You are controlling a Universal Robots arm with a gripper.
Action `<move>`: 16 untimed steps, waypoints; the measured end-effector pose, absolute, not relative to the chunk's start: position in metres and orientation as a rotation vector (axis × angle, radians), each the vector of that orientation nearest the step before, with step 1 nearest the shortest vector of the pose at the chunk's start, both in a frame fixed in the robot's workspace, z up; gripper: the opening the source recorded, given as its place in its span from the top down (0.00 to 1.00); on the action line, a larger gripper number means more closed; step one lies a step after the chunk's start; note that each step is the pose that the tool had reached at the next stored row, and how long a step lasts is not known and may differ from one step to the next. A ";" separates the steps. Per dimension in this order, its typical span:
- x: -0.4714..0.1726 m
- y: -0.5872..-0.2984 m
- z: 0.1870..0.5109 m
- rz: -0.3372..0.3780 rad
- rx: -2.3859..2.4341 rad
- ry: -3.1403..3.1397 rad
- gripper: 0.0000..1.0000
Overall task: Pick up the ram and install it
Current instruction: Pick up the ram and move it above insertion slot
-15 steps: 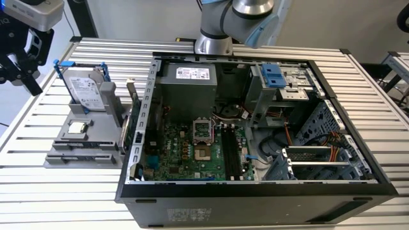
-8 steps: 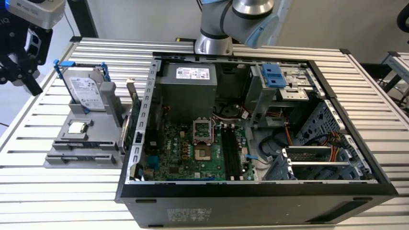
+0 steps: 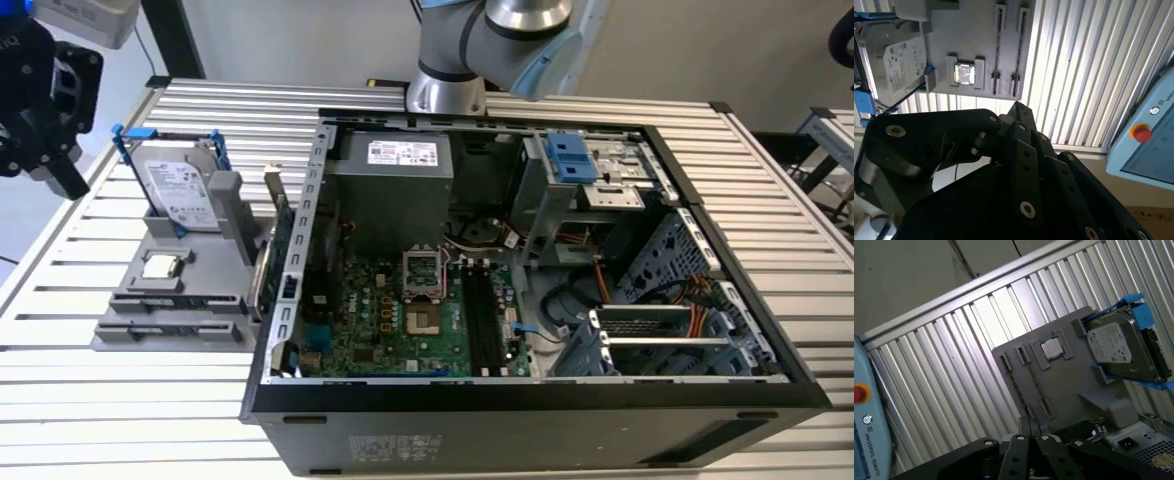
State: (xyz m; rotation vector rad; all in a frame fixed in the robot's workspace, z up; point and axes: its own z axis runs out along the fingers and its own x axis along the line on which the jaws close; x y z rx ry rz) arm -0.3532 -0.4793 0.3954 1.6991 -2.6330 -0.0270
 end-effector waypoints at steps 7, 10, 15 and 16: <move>-0.353 -0.479 0.395 -0.022 1.866 -2.523 1.00; -0.353 -0.479 0.395 -0.022 1.930 -2.474 1.00; -0.353 -0.479 0.395 -0.021 2.031 -2.391 1.00; -0.353 -0.479 0.395 -0.021 2.046 -2.378 1.00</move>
